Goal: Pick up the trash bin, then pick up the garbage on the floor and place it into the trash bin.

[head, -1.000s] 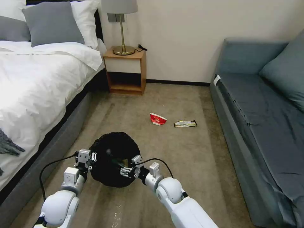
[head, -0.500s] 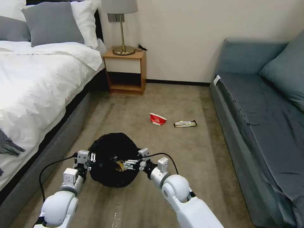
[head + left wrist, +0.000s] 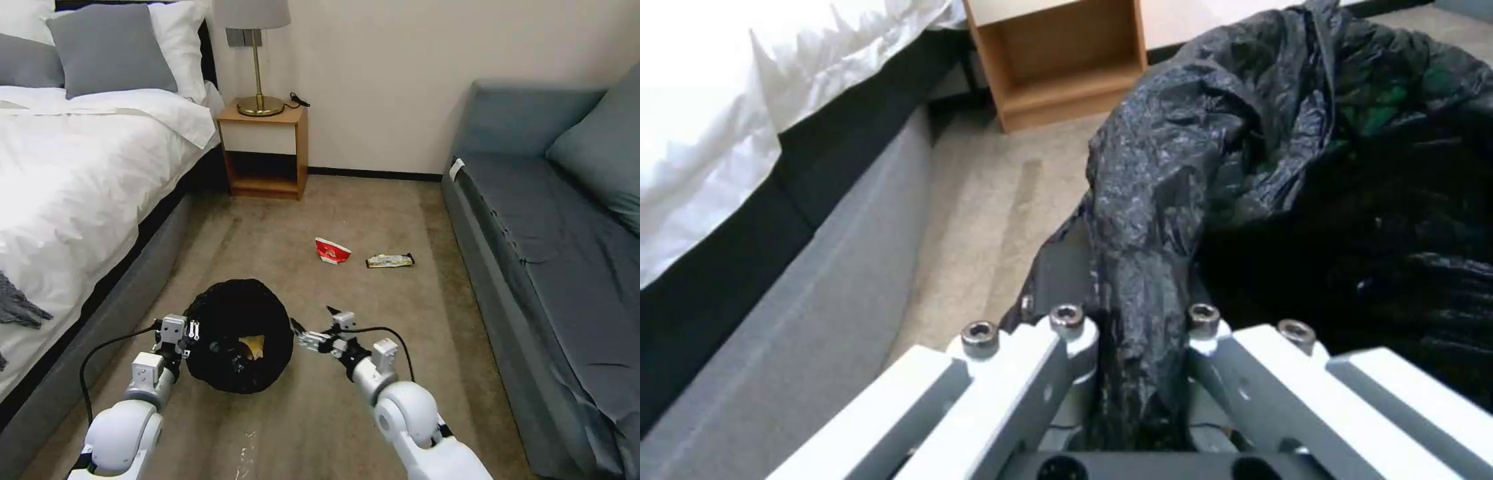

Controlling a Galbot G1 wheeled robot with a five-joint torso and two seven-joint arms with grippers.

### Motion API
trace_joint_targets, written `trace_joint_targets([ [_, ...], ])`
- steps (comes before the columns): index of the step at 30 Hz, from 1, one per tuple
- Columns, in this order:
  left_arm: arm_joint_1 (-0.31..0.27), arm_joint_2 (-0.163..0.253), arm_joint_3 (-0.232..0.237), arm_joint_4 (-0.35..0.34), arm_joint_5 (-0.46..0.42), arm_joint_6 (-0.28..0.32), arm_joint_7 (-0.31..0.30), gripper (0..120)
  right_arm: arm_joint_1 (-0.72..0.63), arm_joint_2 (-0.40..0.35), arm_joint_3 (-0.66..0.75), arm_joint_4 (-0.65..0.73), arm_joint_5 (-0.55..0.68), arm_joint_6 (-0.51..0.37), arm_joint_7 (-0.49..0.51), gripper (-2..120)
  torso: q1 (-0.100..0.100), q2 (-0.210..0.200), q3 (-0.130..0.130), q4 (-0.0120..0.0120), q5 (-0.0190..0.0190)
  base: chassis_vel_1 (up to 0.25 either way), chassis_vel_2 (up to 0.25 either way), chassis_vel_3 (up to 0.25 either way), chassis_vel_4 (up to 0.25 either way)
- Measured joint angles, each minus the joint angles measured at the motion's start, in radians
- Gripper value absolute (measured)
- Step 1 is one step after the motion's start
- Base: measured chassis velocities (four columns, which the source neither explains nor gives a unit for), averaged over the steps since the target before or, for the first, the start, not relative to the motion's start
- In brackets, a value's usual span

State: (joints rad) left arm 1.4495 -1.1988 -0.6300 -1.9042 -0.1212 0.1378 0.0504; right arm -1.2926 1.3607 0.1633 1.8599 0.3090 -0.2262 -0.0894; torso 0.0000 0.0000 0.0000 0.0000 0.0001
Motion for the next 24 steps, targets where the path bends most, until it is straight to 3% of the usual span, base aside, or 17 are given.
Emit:
trace_joint_targets([
  [24, 0.038, -0.006, -0.027, -0.030, 0.027, -0.035, -0.003, 4, -0.188, -0.036, 0.204, 0.019, -0.169, 0.066, 0.142, 100, 0.000, 0.000, 0.000, -0.0001, 0.0000, 0.000, 0.000, 0.000, 0.000],
])
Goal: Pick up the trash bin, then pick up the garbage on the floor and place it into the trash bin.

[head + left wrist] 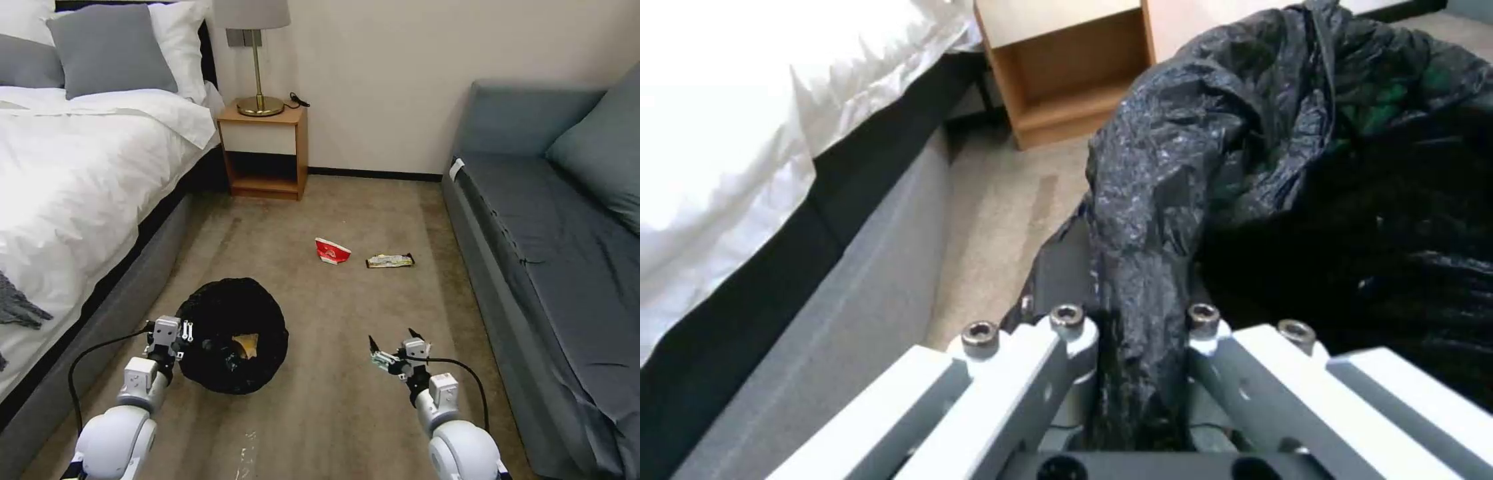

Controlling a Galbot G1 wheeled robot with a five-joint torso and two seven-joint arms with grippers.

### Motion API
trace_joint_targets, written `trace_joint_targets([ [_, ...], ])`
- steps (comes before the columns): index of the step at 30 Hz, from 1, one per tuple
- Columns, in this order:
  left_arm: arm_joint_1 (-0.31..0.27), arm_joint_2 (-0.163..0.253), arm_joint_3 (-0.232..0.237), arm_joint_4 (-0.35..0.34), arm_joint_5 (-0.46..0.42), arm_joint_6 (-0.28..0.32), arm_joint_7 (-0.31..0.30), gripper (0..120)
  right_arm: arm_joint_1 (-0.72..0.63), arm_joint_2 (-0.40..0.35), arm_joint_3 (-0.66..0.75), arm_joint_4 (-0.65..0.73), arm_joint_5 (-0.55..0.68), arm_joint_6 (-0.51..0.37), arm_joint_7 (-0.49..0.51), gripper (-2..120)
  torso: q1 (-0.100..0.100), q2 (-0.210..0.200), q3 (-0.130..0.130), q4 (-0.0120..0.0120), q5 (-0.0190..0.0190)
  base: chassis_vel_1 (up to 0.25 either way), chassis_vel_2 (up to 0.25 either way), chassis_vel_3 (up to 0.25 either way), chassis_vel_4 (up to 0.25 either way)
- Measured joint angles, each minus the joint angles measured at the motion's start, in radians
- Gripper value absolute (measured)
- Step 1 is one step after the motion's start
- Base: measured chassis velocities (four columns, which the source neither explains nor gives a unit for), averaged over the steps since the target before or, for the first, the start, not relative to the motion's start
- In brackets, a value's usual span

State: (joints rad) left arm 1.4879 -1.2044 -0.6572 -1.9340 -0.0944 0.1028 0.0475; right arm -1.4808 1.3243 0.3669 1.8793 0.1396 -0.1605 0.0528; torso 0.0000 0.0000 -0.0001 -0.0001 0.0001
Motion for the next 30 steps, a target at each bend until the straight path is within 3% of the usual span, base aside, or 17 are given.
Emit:
trace_joint_targets([
  [30, 0.033, -0.051, 0.006, -0.011, 0.036, -0.013, -0.001, 4, -0.010, 0.016, 0.029, -0.068, -0.024, 0.045, 0.012, 100, 0.000, 0.000, 0.000, 0.0001, -0.0001, 0.000, 0.000, 0.000, 0.000],
])
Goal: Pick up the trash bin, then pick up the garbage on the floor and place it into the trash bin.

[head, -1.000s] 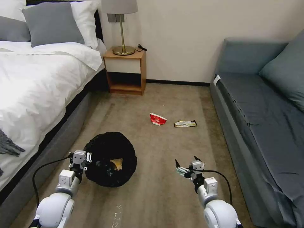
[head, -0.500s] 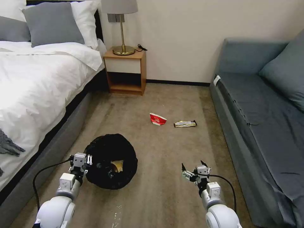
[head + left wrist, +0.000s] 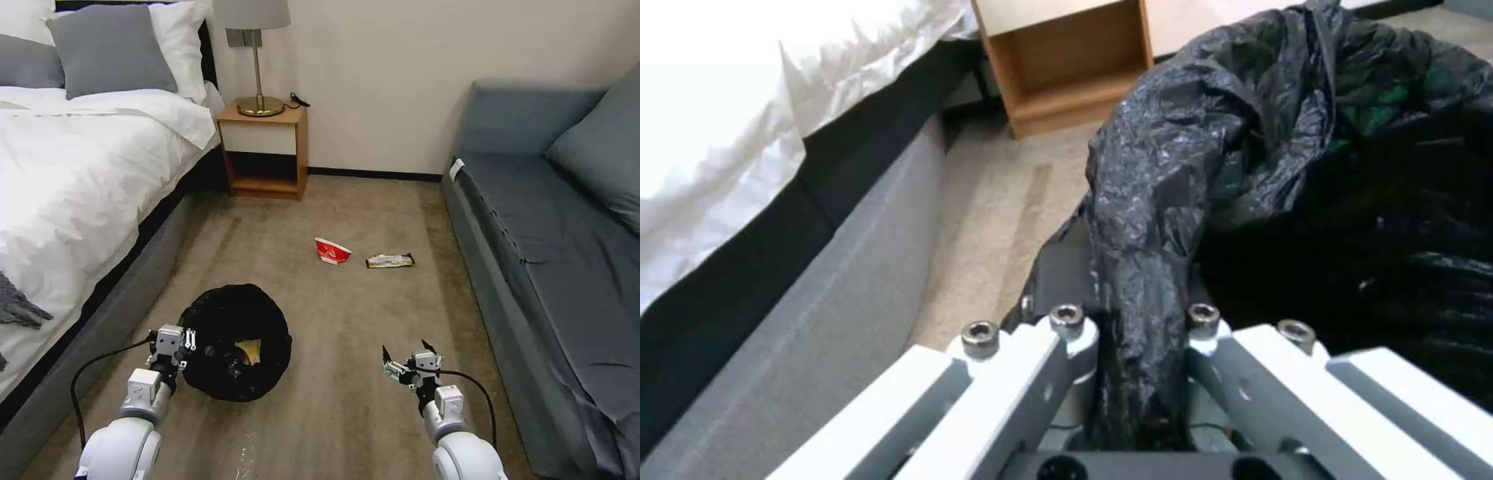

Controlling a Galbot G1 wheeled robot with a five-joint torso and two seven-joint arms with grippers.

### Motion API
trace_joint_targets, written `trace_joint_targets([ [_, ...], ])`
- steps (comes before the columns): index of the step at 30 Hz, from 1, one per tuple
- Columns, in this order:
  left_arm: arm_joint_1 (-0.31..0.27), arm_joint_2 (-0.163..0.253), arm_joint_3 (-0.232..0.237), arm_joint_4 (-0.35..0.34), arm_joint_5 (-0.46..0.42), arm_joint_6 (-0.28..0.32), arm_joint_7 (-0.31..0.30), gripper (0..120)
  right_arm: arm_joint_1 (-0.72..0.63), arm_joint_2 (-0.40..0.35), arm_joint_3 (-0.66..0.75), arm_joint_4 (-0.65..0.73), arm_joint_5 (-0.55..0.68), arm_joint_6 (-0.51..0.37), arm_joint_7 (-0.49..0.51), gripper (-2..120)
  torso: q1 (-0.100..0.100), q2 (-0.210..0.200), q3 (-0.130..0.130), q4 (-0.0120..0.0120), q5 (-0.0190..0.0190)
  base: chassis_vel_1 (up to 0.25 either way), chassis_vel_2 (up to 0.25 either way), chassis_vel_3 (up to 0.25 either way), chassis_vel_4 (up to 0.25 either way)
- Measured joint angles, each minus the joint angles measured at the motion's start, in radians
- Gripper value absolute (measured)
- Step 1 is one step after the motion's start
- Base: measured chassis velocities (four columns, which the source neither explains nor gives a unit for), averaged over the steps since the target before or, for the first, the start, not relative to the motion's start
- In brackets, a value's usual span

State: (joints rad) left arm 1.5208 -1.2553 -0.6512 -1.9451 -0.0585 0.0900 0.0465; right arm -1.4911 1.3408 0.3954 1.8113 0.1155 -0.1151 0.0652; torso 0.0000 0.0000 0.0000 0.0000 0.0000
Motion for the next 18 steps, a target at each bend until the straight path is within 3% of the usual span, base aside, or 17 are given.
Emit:
trace_joint_targets([
  [18, -0.027, 0.001, 0.009, 0.012, -0.004, 0.007, 0.000, 4, 0.015, 0.006, 0.011, -0.031, 0.021, 0.005, -0.001, 100, 0.000, 0.000, 0.000, 0.0000, 0.0000, 0.000, 0.000, 0.000, 0.000],
])
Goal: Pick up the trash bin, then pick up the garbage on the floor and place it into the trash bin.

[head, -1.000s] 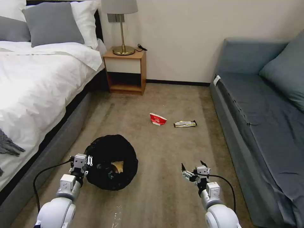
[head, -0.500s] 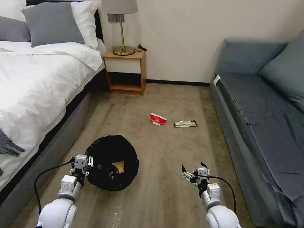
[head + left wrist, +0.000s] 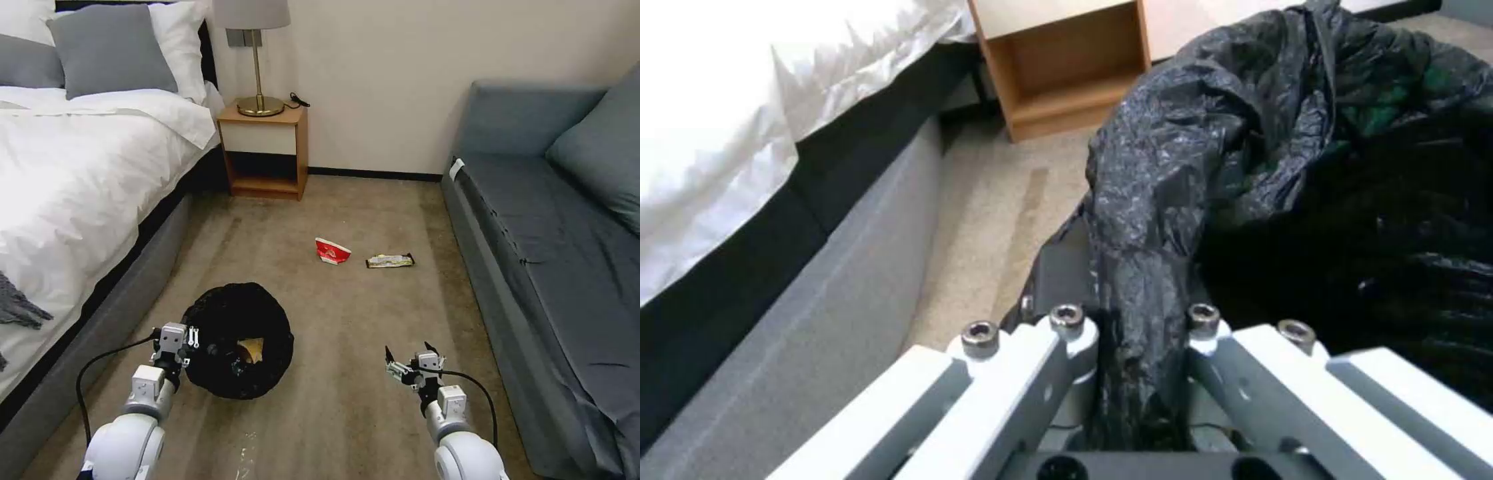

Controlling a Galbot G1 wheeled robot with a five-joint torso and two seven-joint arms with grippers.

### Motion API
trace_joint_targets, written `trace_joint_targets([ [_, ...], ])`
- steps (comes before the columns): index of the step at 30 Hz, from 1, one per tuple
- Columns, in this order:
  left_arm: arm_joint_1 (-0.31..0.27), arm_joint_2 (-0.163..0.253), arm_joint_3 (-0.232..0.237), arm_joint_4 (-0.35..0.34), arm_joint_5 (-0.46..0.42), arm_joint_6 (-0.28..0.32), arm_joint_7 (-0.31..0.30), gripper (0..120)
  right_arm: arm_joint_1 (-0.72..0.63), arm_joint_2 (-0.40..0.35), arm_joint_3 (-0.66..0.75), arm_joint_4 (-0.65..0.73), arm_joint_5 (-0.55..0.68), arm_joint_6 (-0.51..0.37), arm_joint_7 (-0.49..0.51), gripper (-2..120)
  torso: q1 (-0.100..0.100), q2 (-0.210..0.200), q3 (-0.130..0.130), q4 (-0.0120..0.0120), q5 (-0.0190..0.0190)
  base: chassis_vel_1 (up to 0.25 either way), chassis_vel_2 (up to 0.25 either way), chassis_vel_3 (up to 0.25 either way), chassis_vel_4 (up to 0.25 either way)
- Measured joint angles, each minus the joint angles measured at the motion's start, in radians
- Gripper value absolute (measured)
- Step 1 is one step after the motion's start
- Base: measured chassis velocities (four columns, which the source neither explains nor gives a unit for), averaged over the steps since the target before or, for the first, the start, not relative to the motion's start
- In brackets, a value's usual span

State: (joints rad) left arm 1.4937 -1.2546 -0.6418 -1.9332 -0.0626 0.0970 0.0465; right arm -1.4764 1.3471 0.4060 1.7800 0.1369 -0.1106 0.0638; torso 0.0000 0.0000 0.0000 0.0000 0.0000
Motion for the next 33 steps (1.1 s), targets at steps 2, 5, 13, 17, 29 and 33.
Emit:
trace_joint_targets([
  [2, -0.002, 0.000, 0.000, 0.002, -0.001, 0.001, 0.000, 4, 0.003, 0.001, 0.000, -0.003, 0.001, 0.000, -0.001, 100, 0.000, 0.000, 0.000, 0.0000, 0.0000, 0.000, 0.000, 0.000, 0.000],
  [5, -0.007, 0.000, 0.001, 0.006, -0.002, 0.002, 0.000, 4, 0.007, 0.002, 0.000, -0.010, 0.003, 0.002, -0.002, 100, 0.000, 0.000, 0.000, 0.0000, 0.0000, 0.000, 0.000, 0.000, 0.000],
  [13, -0.022, 0.002, 0.002, 0.023, -0.003, 0.004, 0.000, 4, 0.018, 0.002, 0.004, -0.035, 0.012, 0.015, -0.008, 100, 0.000, 0.000, 0.000, 0.0000, 0.0000, 0.000, 0.000, 0.000, 0.000],
  [17, -0.030, 0.000, 0.006, 0.026, -0.003, 0.006, 0.000, 4, 0.023, 0.000, 0.008, -0.045, 0.018, 0.020, -0.008, 100, 0.000, 0.000, 0.000, 0.0001, 0.0000, -0.011, 0.009, 0.011, -0.013],
  [29, -0.047, -0.006, 0.014, 0.041, 0.000, 0.012, 0.001, 4, 0.043, -0.007, 0.013, -0.069, 0.039, 0.027, -0.008, 100, 0.000, 0.000, 0.000, 0.0000, 0.0000, -0.093, 0.090, 0.086, -0.092],
  [33, -0.050, -0.006, 0.014, 0.044, 0.001, 0.012, 0.001, 4, 0.051, -0.006, 0.010, -0.084, 0.041, 0.031, -0.008, 100, 0.000, 0.000, 0.000, 0.0000, 0.0000, -0.076, 0.074, 0.067, -0.073],
])
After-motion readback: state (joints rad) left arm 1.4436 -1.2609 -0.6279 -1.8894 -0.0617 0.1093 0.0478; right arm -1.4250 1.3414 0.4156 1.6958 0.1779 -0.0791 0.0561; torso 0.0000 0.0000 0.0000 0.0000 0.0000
